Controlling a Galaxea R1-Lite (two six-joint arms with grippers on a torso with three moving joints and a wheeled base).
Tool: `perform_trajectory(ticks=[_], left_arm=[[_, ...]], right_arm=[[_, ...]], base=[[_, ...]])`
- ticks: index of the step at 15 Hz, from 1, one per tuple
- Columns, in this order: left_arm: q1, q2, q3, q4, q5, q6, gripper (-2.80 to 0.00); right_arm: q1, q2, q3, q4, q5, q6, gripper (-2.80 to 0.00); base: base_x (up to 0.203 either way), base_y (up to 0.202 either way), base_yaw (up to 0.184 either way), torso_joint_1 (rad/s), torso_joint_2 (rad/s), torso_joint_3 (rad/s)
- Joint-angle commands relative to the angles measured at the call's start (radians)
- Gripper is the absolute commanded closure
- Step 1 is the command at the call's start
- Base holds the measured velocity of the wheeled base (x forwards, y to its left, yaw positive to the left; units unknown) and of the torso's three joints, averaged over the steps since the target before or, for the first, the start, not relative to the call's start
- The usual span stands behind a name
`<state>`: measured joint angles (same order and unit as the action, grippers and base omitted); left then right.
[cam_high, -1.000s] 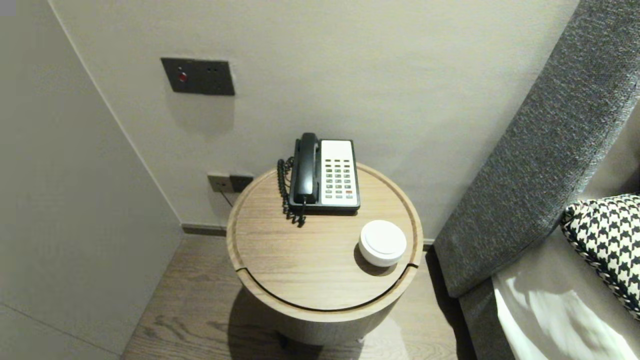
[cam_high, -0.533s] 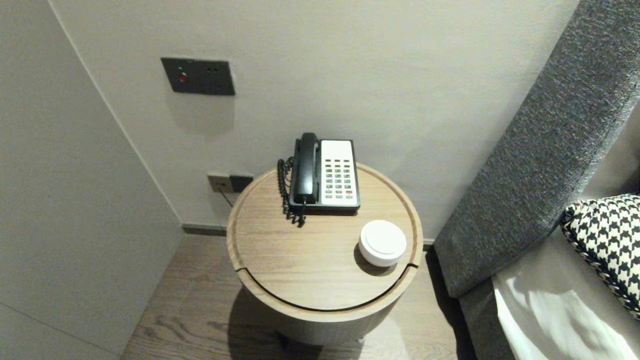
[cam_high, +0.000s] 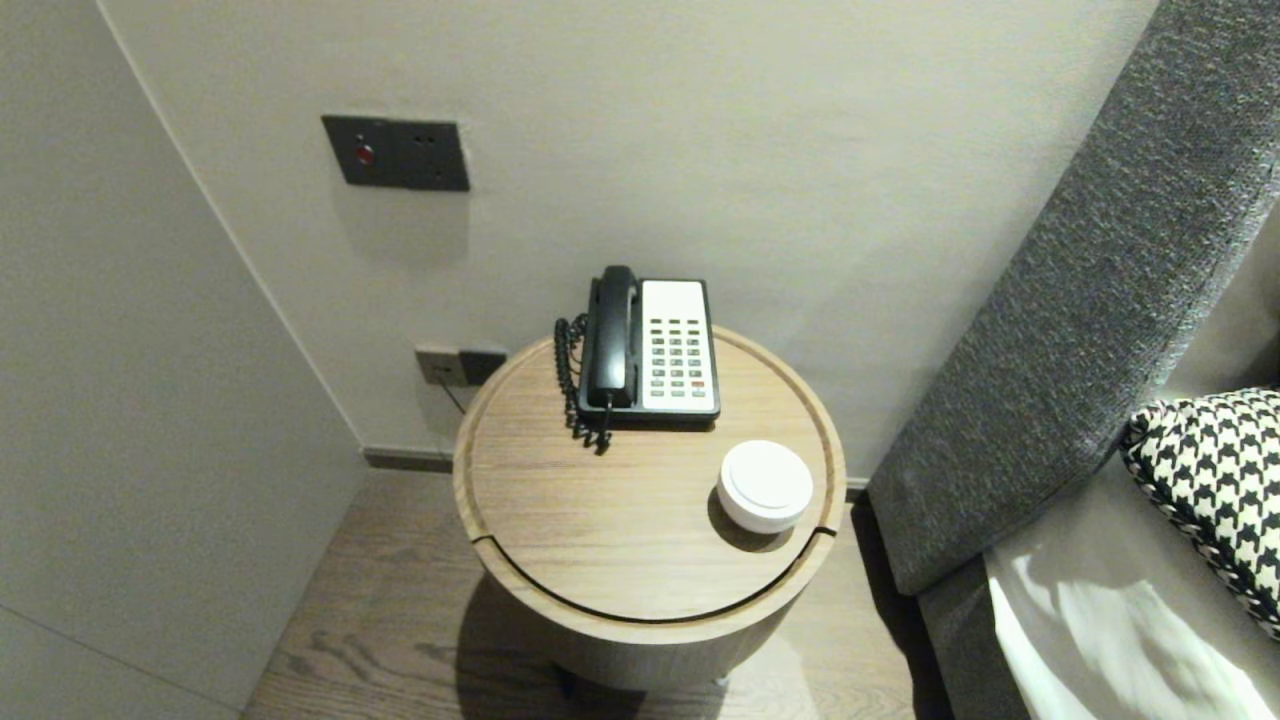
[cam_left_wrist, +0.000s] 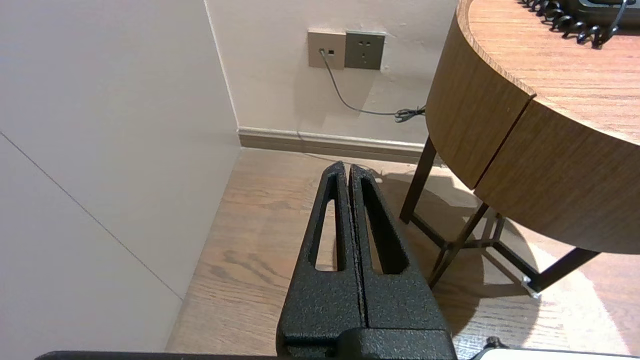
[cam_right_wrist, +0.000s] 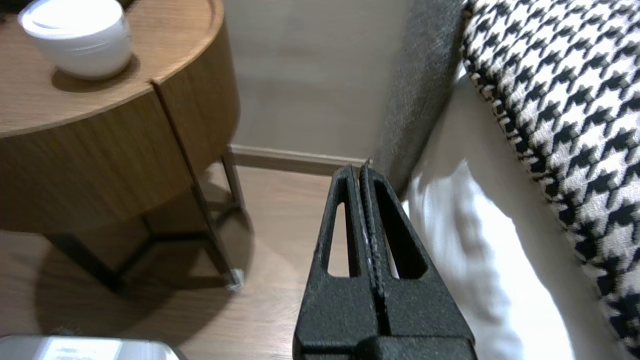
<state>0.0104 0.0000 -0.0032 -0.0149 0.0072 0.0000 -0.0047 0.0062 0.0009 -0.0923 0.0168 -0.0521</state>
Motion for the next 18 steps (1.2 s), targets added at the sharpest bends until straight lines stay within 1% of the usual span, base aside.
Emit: perform_trajectory(ticks=[1, 3, 18], left_arm=[[0.0, -0.002, 0.0, 0.0, 0.002, 0.0, 0.0], [0.0, -0.002, 0.0, 0.0, 0.0, 0.0, 0.0], [0.0, -0.002, 0.0, 0.0, 0.002, 0.0, 0.0]], right_arm=[[0.0, -0.002, 0.039, -0.007, -0.001, 0.02, 0.0], [0.0, -0.002, 0.039, -0.01, -0.023, 0.07, 0.0], [-0.001, -0.002, 0.039, -0.01, -0.031, 0.075, 0.0]], base=[[0.0, 0.0, 0.0, 0.0, 0.0, 0.0], [0.0, 0.0, 0.0, 0.0, 0.0, 0.0], [0.0, 0.0, 0.0, 0.0, 0.0, 0.0]])
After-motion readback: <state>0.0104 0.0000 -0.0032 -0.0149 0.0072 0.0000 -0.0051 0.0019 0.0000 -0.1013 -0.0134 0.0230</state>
